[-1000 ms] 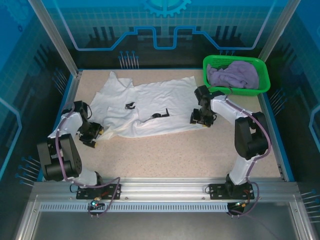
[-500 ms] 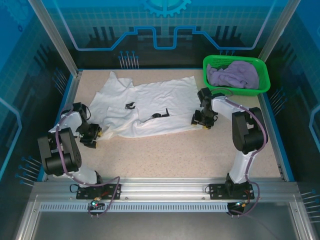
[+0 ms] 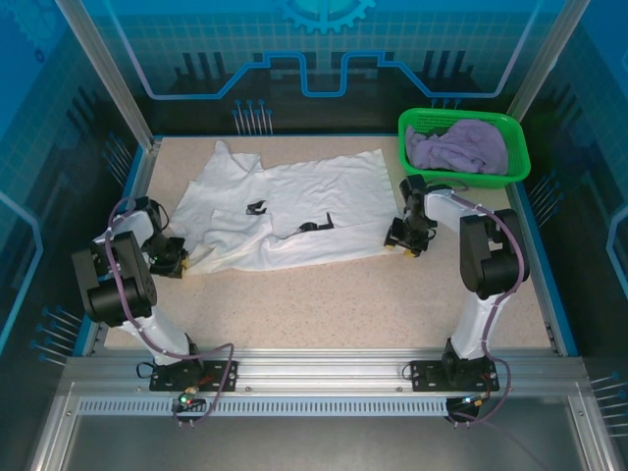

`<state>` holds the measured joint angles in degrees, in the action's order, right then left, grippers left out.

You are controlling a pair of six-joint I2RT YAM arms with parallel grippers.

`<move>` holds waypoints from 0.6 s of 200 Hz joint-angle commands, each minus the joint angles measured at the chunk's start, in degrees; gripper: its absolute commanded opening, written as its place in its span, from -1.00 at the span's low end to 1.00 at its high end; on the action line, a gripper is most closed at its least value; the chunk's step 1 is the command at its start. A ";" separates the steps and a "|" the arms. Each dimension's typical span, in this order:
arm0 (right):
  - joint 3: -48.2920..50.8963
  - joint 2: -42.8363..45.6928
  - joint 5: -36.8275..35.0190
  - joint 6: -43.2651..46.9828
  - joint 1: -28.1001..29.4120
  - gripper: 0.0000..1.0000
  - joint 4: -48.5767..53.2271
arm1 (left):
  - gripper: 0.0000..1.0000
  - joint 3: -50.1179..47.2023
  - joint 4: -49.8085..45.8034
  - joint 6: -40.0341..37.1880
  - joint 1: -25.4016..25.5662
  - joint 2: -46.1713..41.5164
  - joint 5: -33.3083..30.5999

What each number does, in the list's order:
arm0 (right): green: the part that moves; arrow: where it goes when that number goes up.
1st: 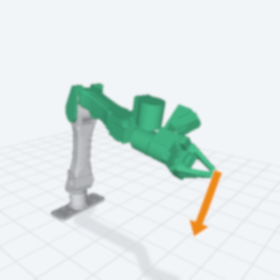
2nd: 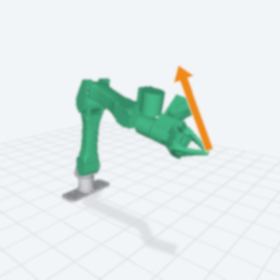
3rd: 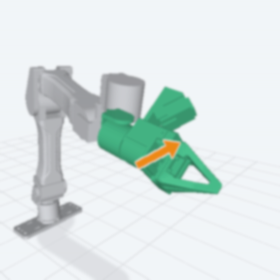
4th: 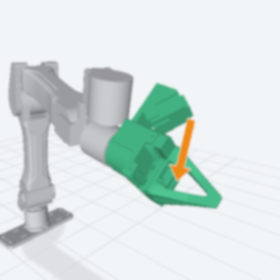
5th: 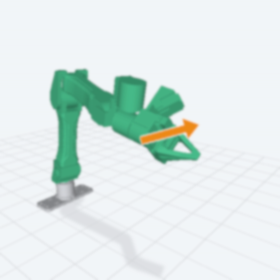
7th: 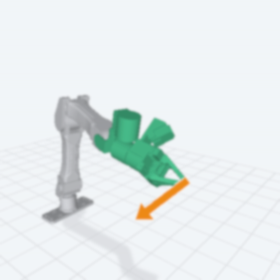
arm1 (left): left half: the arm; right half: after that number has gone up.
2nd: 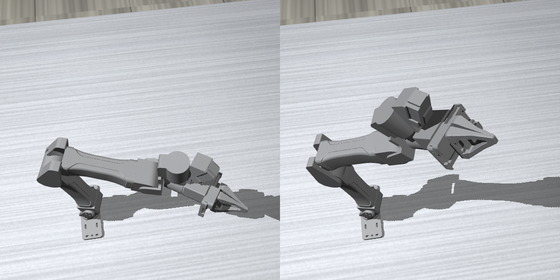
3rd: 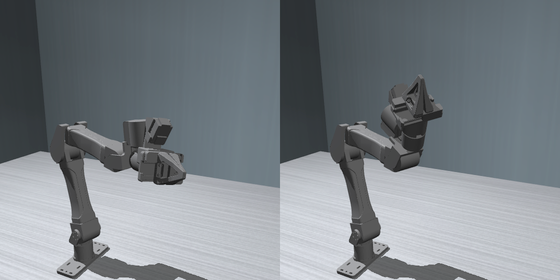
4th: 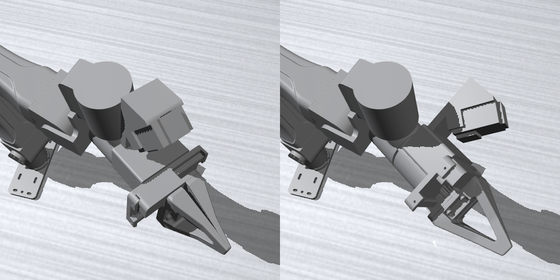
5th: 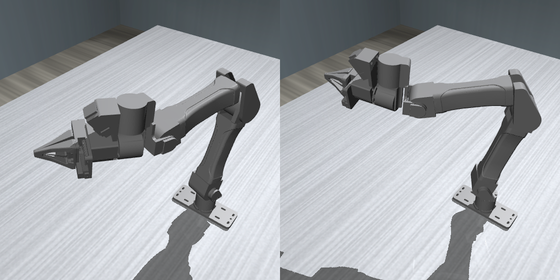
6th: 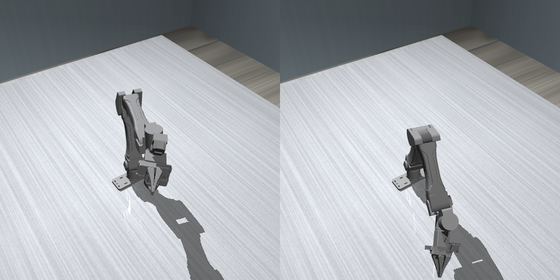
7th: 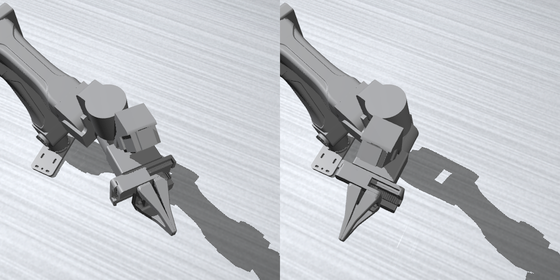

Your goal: Fold and stack the t-shirts

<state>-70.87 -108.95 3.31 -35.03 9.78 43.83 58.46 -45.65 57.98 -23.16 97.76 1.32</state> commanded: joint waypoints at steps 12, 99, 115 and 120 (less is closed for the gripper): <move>0.11 -2.82 -1.73 -2.20 -2.43 -0.11 5.51 | -1.00 3.02 -2.26 -3.21 -1.10 2.35 -3.24; 5.81 0.77 1.43 -6.12 -8.25 -0.18 7.41 | -1.00 -4.36 -6.64 -2.48 -5.20 -5.47 -8.71; 6.03 2.54 1.75 -6.71 -7.93 -0.18 7.28 | -0.69 -4.05 -7.29 -2.11 -5.28 -7.25 -8.53; 5.95 3.36 1.49 -6.80 -7.57 -0.18 7.19 | -0.55 -3.61 -7.54 -2.01 -5.32 -7.86 -8.55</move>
<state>-67.44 -107.26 9.06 -39.83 3.31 44.40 54.76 -50.15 55.16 -27.70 93.32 -4.97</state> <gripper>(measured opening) 0.410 0.094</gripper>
